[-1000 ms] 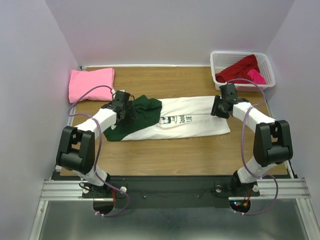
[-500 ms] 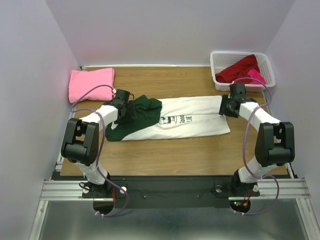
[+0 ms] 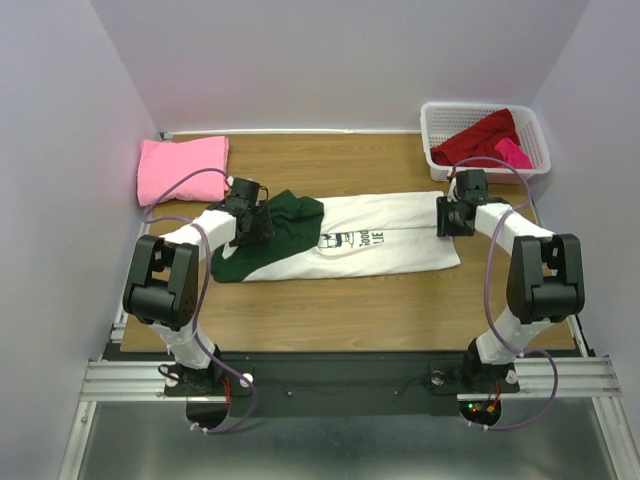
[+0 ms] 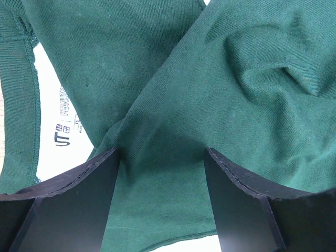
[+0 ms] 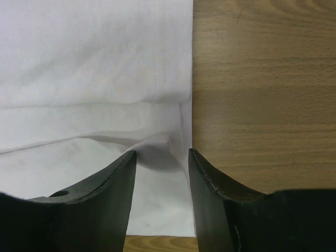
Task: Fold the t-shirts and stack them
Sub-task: Fold the tshirt
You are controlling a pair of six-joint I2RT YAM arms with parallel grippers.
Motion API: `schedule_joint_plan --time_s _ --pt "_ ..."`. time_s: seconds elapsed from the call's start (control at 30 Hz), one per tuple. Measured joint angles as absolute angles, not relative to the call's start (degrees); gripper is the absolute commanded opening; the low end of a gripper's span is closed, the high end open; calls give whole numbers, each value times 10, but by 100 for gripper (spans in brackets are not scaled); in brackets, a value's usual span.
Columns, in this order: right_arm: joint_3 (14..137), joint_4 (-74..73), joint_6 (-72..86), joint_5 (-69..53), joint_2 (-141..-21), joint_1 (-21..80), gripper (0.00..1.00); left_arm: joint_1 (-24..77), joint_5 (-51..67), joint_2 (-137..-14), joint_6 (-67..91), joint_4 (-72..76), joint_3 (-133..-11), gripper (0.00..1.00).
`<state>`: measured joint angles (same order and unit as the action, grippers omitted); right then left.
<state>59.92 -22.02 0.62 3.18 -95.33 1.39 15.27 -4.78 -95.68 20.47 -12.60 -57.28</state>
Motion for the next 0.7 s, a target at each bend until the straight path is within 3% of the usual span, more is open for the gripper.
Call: schedule_joint_plan --time_s 0.17,0.6,0.7 --pt "599 -218 -9 29 -974 13 43 153 -48 -961 203 -121 -573 76" --pt "600 -201 -31 -9 -993 11 46 153 -50 -971 200 -114 -573 76" --pt "606 -200 -35 -9 -998 11 42 153 -51 -972 199 -113 -573 76"
